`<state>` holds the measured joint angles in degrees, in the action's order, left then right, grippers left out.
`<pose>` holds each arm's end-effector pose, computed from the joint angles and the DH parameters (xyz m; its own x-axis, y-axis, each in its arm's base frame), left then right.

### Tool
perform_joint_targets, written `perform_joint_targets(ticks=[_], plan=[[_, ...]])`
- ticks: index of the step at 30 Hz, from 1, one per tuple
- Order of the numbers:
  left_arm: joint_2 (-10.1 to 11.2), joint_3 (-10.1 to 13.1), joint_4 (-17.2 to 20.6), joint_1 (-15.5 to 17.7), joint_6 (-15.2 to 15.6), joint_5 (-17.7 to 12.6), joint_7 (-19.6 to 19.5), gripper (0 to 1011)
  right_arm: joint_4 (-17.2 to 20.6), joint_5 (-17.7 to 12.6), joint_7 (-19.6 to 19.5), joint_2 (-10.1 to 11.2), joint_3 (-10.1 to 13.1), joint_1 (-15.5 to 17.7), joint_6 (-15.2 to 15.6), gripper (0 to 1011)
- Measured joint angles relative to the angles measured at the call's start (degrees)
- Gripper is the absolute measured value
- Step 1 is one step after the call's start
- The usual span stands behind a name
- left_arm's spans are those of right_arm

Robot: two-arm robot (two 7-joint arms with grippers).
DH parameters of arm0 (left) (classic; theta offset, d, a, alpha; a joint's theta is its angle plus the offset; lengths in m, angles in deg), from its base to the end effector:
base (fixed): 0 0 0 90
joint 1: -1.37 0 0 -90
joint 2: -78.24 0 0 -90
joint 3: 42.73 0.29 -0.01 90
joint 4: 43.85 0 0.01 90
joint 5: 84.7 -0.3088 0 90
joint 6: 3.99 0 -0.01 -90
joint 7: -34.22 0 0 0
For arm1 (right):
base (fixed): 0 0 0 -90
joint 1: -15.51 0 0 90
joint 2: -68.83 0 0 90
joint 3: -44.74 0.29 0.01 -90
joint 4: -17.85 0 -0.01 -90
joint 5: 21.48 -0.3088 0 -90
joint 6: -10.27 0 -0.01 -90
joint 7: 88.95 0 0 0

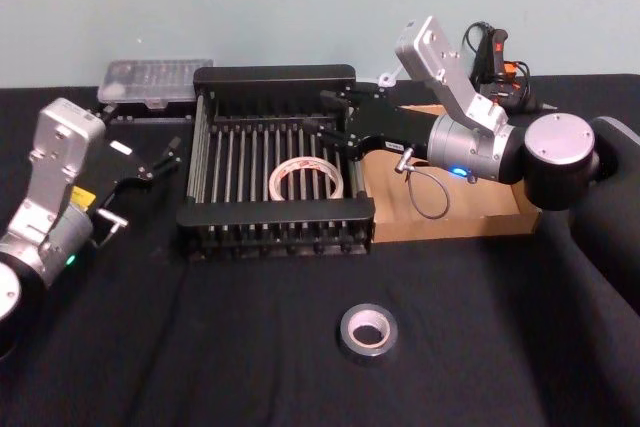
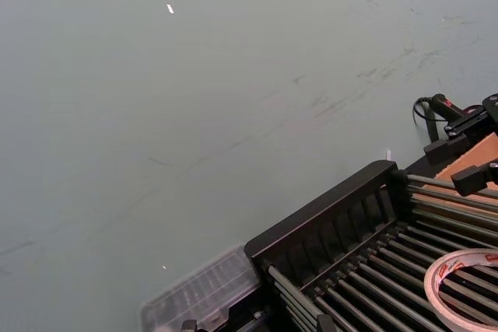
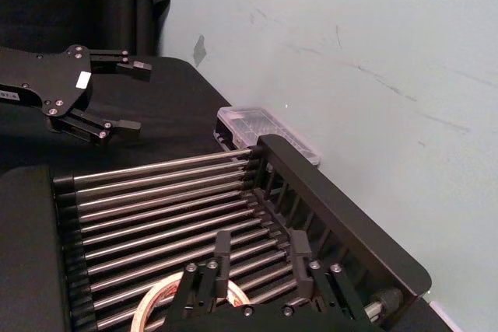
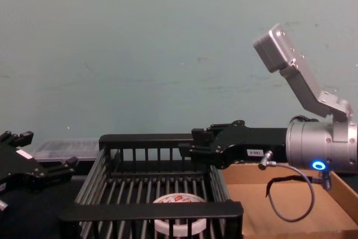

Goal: Pick up the white tape and place it into the black box , Pick up the silver tape and place it into the brown box.

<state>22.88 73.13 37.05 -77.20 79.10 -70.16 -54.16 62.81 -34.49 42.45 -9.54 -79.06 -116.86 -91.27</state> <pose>0.3581 0.0827 -0.3023 0.2923 0.8803 0.3738 -0.9552 0.2874 0.0702 0.5023 0.0196 -0.2674 0.8442 -0.4832 0.2321 0.5257 0.8309 -0.1825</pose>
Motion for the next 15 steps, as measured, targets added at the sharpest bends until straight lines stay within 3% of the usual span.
perform_joint_targets(ticks=[15], plan=[[0.0, 0.0, 0.0, 0.0, 0.0, 0.0, 0.0, 1001, 0.1, 0.0, 0.0, 0.1, 0.0, 0.1, 0.1, 925]])
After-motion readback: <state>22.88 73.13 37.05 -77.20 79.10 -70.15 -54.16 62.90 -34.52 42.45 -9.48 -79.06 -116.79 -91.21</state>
